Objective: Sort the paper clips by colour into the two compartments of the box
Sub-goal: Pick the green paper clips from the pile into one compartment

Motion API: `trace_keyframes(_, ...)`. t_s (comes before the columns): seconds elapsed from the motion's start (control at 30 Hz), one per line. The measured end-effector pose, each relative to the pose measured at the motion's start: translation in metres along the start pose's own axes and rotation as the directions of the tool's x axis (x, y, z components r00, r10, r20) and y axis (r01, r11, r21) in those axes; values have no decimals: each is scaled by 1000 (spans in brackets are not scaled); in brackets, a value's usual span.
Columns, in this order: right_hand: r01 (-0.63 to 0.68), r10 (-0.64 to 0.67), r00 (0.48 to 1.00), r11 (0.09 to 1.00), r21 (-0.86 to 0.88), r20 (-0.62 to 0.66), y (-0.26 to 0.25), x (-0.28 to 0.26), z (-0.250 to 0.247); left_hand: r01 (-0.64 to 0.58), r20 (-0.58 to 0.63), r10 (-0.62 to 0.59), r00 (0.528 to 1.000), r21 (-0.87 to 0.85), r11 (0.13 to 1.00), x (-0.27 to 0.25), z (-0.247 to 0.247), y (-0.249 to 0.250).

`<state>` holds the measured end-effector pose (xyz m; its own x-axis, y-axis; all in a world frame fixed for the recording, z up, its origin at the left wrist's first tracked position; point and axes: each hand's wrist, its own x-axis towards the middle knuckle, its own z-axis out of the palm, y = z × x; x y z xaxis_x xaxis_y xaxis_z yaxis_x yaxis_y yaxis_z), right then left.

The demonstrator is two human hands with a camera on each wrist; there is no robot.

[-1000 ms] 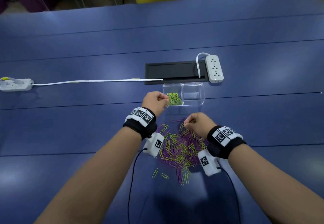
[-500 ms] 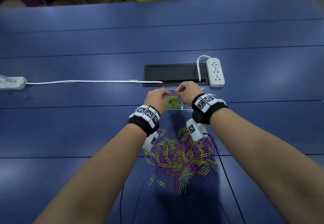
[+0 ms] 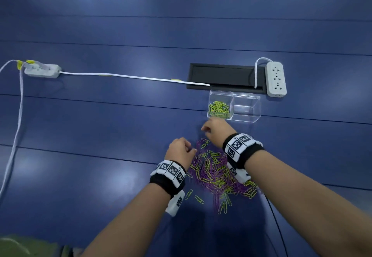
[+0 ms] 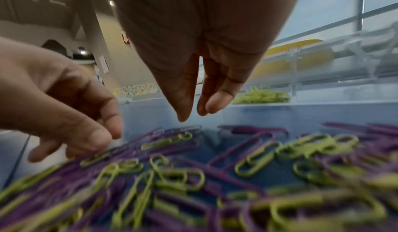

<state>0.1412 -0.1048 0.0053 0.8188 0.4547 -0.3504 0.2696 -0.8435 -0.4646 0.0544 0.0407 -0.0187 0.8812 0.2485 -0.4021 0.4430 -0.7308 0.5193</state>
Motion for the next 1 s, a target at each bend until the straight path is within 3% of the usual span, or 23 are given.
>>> trace_keyframes(0.27,-163,161,986,986,40,39,8,-9,18,-71,31,69,997,74,995,-10,8,-8)
trace_keyframes(0.47,-302,322,938,940,156,-128,22,-19,16,26,0,-26,1000,-85,996,-2,1,-7)
trace_keyframes(0.63,-193,200,971,979,62,-133,9,-22,29,38,-42,-51,998,-275,961,2,-9,-6)
trace_keyframes(0.77,-152,148,985,988,-34,-91,-1,-23,41,17,3,-17,1000,-441,898,7,-12,-9)
trace_keyframes(1.0,-61,56,997,992,-113,-50,-2,-23,40,59,70,-33,997,-408,911,-4,-18,-22)
